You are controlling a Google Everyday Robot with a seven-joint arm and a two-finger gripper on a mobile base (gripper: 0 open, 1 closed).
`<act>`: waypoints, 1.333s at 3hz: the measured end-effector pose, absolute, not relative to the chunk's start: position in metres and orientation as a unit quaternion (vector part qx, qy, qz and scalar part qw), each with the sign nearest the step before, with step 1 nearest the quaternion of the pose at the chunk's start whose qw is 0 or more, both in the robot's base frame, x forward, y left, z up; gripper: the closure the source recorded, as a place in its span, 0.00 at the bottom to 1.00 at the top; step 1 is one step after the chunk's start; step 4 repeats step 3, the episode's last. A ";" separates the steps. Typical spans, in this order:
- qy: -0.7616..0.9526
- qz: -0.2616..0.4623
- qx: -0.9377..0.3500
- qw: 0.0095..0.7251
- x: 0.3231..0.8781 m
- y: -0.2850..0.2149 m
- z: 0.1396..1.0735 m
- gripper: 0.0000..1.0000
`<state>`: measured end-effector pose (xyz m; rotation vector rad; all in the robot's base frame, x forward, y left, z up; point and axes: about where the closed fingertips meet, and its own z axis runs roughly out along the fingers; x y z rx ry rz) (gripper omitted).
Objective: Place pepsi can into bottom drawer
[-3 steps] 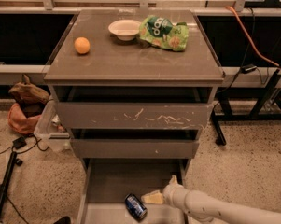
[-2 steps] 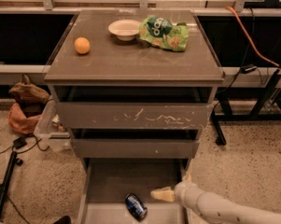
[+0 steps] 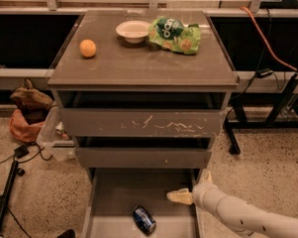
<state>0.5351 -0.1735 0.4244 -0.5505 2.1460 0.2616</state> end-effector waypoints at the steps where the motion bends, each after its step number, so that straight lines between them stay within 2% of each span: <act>1: 0.873 0.063 -0.217 0.432 0.533 -0.214 0.440 0.00; 3: 0.882 -0.078 -0.107 0.451 0.497 -0.406 0.546 0.00; 4: 0.882 -0.078 -0.107 0.451 0.497 -0.406 0.546 0.00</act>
Offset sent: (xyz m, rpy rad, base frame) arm -0.0499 -0.2922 0.1441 -0.3100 -0.0364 -0.4110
